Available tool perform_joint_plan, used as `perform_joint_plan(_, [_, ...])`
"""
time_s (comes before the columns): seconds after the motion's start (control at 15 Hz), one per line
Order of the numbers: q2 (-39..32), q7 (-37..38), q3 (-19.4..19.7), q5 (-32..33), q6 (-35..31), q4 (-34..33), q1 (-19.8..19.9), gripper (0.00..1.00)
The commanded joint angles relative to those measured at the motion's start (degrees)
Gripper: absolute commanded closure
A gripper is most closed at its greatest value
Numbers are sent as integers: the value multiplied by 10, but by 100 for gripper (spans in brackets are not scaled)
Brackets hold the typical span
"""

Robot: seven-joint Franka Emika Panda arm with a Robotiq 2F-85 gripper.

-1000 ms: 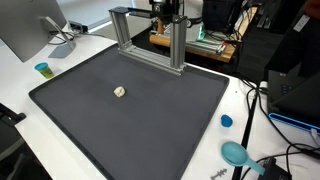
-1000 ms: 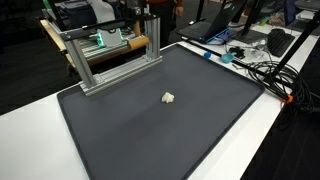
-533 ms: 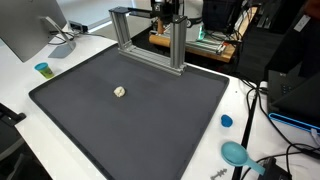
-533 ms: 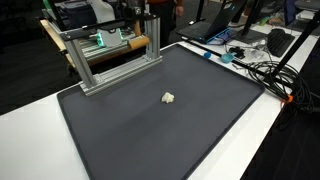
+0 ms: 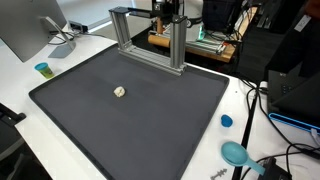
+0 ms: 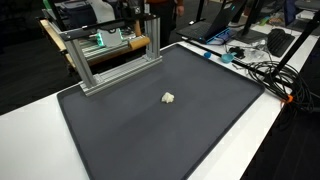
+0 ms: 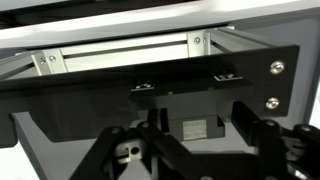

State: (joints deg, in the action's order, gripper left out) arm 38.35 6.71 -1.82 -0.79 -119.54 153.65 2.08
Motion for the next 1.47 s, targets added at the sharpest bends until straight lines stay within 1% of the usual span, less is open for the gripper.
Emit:
perform_joint_plan(0.0, [20,-35,21,-14,11,14,-13,15])
perform_joint_plan(0.07, [21,-41,23,-14,11,14,-14,20])
perform_joint_plan(0.2, [26,-49,28,-18,2,17,-16,25])
perform_joint_plan(0.27, [28,-51,30,-18,-4,19,-15,33])
perform_joint_plan(0.33, [29,-49,29,-16,-16,22,-14,29])
perform_joint_plan(0.53, [32,-37,22,-7,-36,29,-8,26])
perform_joint_plan(0.67, [34,-37,20,-4,-40,33,-7,27])
perform_joint_plan(0.8, [37,-37,18,0,-40,36,-5,31])
perform_joint_plan(1.07, [47,-40,18,8,-29,41,-4,34])
perform_joint_plan(1.13, [49,-40,18,8,-29,41,-4,39])
perform_joint_plan(1.2, [50,-41,18,7,-28,41,-5,55])
perform_joint_plan(1.27, [49,-40,17,7,-29,40,-6,62])
perform_joint_plan(1.33, [50,-40,17,5,-29,40,-7,67])
perform_joint_plan(1.4, [48,-38,16,5,-29,39,-6,67])
